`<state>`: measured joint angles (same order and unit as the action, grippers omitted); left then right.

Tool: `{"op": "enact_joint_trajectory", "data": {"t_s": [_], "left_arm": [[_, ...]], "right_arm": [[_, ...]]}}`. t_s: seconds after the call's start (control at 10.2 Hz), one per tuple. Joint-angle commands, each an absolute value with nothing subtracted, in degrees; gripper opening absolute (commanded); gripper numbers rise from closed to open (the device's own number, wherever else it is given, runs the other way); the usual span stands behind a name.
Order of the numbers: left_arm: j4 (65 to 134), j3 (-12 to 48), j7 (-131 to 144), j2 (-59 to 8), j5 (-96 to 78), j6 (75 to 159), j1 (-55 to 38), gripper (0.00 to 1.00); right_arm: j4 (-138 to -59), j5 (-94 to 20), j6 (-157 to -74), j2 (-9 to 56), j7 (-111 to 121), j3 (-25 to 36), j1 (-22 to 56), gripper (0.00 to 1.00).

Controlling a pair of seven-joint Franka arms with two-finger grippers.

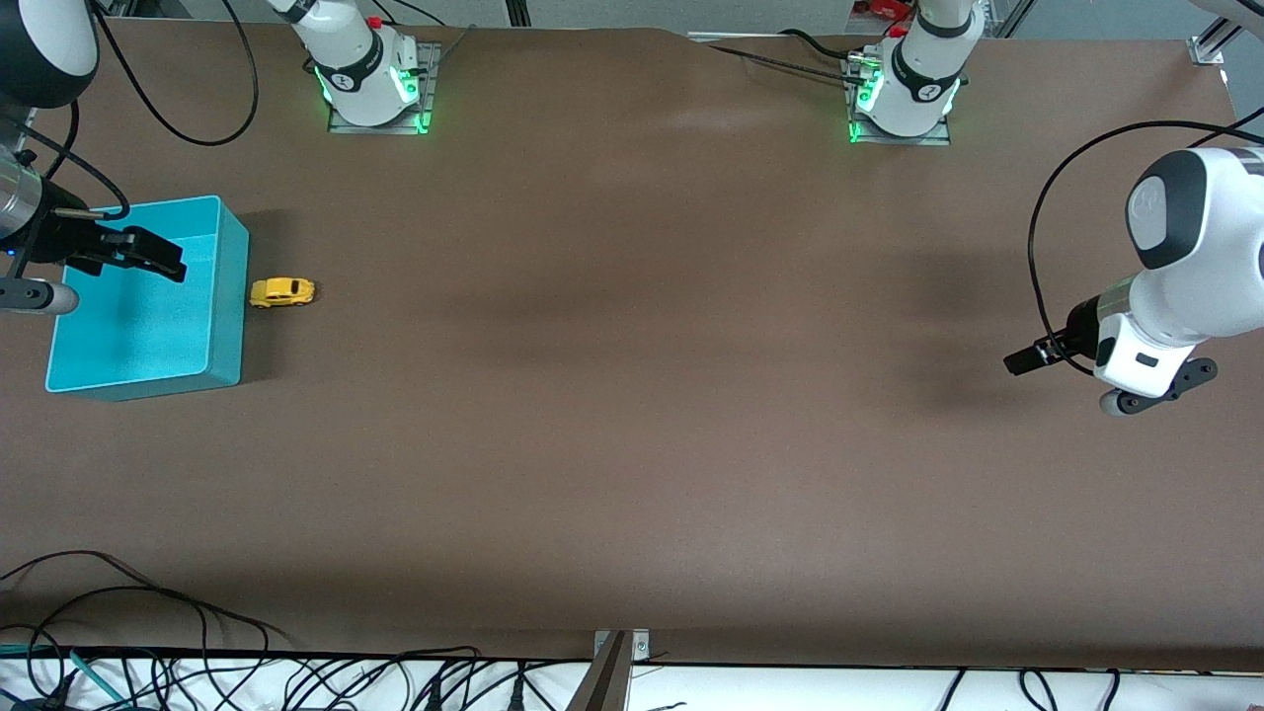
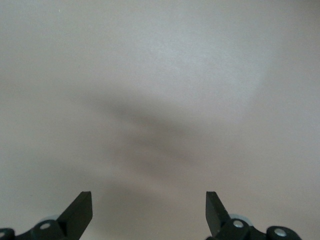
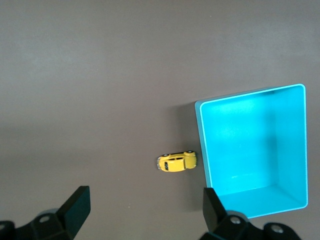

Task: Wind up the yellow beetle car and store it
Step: 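Retract the left gripper while the car rolls toward the cyan box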

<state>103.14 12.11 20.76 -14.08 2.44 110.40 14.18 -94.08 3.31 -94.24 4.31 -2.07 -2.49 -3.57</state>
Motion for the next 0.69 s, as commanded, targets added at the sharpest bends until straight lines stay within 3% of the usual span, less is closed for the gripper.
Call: {"op": "enact_joint_trajectory", "data": {"t_s": [0.0,0.59], "left_arm": [[100.64,13.44,16.8,-13.54,3.08,108.2,14.33,1.0],[99.4,14.59,1.5,-10.9,3.25,103.89,14.85,0.96]], "right_arm": [[-94.31,4.39,-94.31,4.13,-2.81,-2.55,-3.34,1.0],[-94.22,4.04,-94.39,4.83,-2.9,-2.64,-2.9,1.0]]}}
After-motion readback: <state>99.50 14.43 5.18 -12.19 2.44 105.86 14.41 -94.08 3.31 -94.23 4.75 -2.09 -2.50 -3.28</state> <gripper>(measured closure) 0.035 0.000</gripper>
